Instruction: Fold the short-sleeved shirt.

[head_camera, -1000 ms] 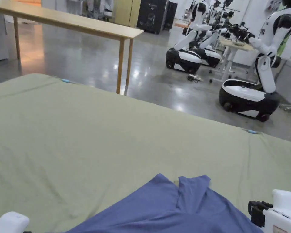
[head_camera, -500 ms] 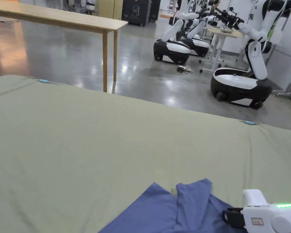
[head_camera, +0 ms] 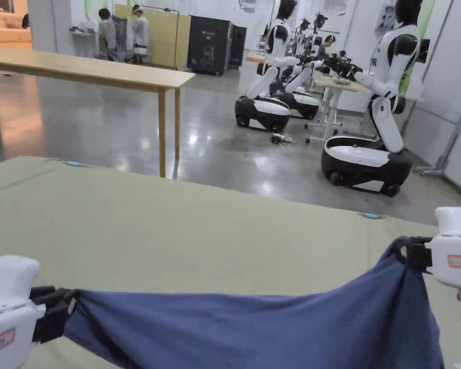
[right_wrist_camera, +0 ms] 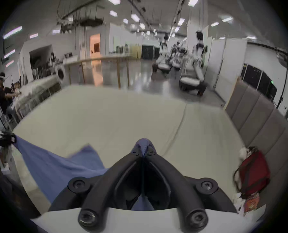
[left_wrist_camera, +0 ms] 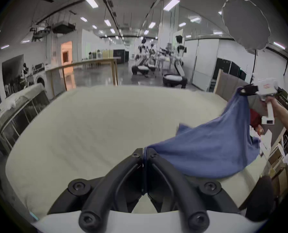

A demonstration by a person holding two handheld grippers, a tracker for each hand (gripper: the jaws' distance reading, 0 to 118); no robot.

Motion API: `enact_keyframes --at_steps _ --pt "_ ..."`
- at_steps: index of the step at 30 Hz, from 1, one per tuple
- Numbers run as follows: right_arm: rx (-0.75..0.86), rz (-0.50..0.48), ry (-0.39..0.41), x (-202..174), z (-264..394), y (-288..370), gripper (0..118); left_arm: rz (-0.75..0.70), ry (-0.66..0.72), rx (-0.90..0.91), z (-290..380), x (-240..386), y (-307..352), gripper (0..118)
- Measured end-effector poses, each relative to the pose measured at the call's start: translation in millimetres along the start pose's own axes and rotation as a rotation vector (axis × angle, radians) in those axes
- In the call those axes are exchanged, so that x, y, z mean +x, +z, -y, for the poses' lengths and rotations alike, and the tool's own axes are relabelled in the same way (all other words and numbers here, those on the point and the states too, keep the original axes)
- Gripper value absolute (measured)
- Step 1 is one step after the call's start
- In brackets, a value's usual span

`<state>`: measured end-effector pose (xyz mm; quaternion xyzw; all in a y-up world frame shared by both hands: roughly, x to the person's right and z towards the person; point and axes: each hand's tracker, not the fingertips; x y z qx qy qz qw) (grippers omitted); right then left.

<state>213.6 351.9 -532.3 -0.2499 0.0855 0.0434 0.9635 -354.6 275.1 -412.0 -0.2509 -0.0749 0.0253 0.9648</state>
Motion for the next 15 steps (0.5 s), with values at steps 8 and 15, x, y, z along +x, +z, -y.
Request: enact_keyframes --at_steps 8,15 --pt "0.298 0.094 -0.062 61.2 -124.9 83.8 5 -0.104 -0.087 0.170 -169.4 24.9 -29.9 0" --pt "0.502 0.147 -0.053 72.8 -199.8 114.4 5 -0.234 -0.206 0.336 -308.6 54.9 -34.0 0"
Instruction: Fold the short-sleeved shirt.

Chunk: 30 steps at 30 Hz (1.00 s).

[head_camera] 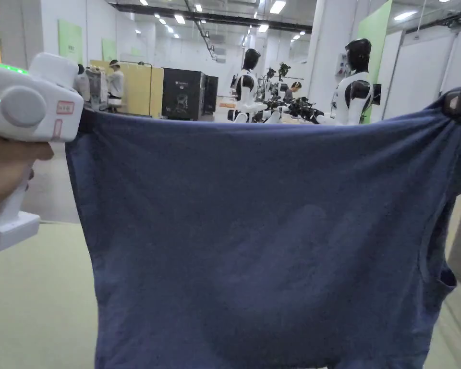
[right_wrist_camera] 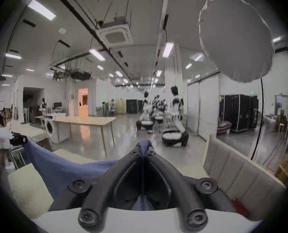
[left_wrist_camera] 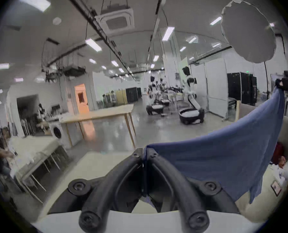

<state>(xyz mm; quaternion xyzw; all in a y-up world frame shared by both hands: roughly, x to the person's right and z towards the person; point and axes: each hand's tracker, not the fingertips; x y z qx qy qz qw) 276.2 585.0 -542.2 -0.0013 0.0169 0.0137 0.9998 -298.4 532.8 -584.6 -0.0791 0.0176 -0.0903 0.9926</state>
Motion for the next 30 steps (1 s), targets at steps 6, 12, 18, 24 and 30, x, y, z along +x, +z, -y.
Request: enact_keyframes --at_steps 6,12,18,24,30 --pt "0.069 -0.013 -0.066 6.8 -29.5 -12.7 5 -0.057 -0.040 0.081 -60.0 -0.6 -15.5 0" --pt "0.046 -0.003 -0.073 11.0 4.5 -41.1 5 -0.059 -0.051 0.060 -31.5 11.7 -46.5 0" --pt "-0.079 0.022 -0.113 16.8 93.6 -82.4 5 -0.027 -0.011 -0.061 62.7 39.9 -98.3 0" --pt "-0.186 0.038 -0.094 28.7 159.4 -95.5 5 -0.002 -0.011 -0.142 131.8 64.6 -109.5 0" --pt "-0.184 0.022 -0.101 33.6 166.9 -52.4 5 0.021 -0.012 -0.141 139.1 72.0 -66.1 0"
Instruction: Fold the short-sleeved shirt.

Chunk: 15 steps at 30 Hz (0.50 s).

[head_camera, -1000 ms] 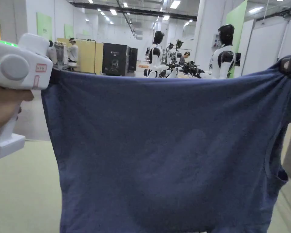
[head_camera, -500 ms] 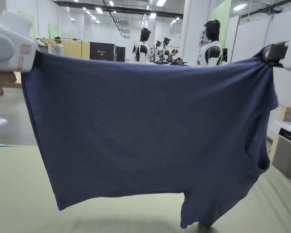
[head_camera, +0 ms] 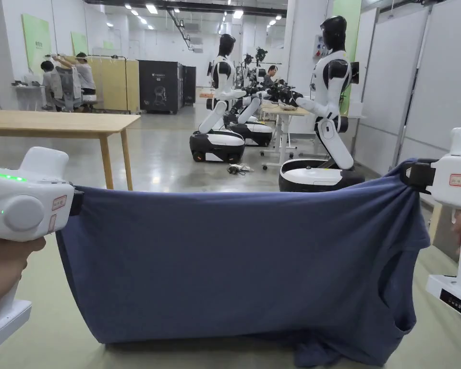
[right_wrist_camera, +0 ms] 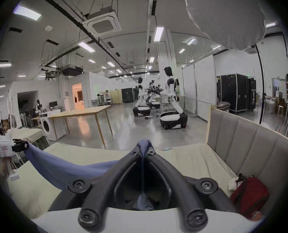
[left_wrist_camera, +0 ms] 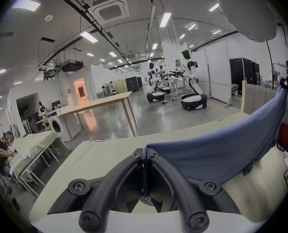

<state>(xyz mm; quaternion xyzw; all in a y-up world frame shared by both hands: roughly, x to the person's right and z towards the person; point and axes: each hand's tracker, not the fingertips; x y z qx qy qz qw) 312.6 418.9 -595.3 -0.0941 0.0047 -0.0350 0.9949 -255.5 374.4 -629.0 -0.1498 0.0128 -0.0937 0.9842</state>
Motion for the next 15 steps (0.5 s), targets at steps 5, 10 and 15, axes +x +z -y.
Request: enact_keyframes --at_steps 5,10,15 --pt "-0.026 -0.019 0.052 4.4 32.3 74.9 5 0.033 -0.010 -0.012 26.1 3.2 65.6 0" --pt "-0.101 -0.042 0.120 9.2 108.9 167.0 5 0.063 -0.043 -0.061 97.5 3.8 146.2 0" --pt "-0.274 -0.079 0.129 10.0 215.7 234.2 5 0.134 -0.021 -0.246 205.6 4.7 211.8 0"
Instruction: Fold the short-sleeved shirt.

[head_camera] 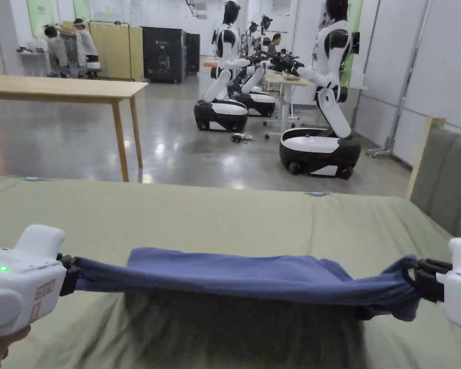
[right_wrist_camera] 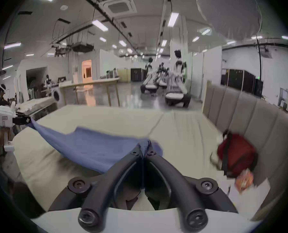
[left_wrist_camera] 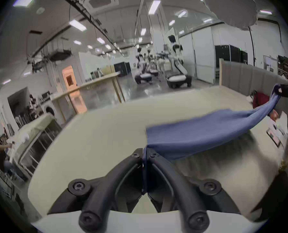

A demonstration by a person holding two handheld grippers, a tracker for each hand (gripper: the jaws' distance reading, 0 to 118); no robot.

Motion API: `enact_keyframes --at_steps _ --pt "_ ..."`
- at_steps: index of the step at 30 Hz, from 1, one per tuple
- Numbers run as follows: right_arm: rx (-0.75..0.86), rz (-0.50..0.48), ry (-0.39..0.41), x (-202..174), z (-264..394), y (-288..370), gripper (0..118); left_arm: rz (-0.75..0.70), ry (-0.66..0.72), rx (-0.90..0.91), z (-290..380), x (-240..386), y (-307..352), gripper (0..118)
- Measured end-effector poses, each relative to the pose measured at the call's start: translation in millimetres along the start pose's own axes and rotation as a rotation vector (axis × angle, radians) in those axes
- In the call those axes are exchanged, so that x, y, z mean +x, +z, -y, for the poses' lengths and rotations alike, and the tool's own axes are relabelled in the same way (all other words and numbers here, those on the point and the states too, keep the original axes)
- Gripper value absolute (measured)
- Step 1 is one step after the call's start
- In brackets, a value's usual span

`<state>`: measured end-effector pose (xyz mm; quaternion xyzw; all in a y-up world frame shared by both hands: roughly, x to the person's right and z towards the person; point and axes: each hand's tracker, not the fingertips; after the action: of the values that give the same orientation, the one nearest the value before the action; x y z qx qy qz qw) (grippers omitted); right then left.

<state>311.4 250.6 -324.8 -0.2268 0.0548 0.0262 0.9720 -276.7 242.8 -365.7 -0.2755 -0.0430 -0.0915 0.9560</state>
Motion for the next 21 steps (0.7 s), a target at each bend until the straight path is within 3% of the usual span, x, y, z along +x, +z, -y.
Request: enact_keyframes --at_steps 2,4,9,10,11,12,13,15,18,21 --pt "-0.103 -0.033 0.017 -7.9 47.9 3.7 5 0.024 0.019 -0.091 47.3 5.7 5.1 0" --pt "-0.174 -0.052 -0.032 -9.5 101.1 -0.9 5 0.045 0.018 -0.187 92.3 13.2 4.6 0" --pt "-0.353 0.019 -0.029 -20.8 175.2 -19.6 9 0.079 0.120 -0.377 161.7 15.8 -13.1 2" --pt "-0.349 0.020 -0.045 -19.6 175.8 -20.0 20 0.087 0.154 -0.352 162.7 14.5 -11.8 10" --pt "-0.326 0.027 -0.051 -19.8 169.2 -17.5 37 0.076 0.167 -0.300 160.0 13.9 -6.2 33" --pt "-0.278 0.063 -0.047 -20.4 157.2 -11.6 66 0.039 0.161 -0.263 151.2 13.7 2.2 90" --pt "-0.243 0.067 -0.038 -21.2 145.6 -6.8 76 0.025 0.153 -0.238 142.3 13.5 9.5 115" --pt "-0.106 0.068 -0.007 -29.0 116.3 12.5 77 0.063 0.130 -0.114 123.2 17.1 34.6 115" --pt "0.132 0.027 -0.016 -52.2 78.0 51.8 77 -0.015 0.077 0.112 93.8 34.3 79.5 115" --pt "0.222 0.040 -0.022 -71.4 63.2 77.7 76 -0.013 0.055 0.235 85.4 47.7 113.0 115"
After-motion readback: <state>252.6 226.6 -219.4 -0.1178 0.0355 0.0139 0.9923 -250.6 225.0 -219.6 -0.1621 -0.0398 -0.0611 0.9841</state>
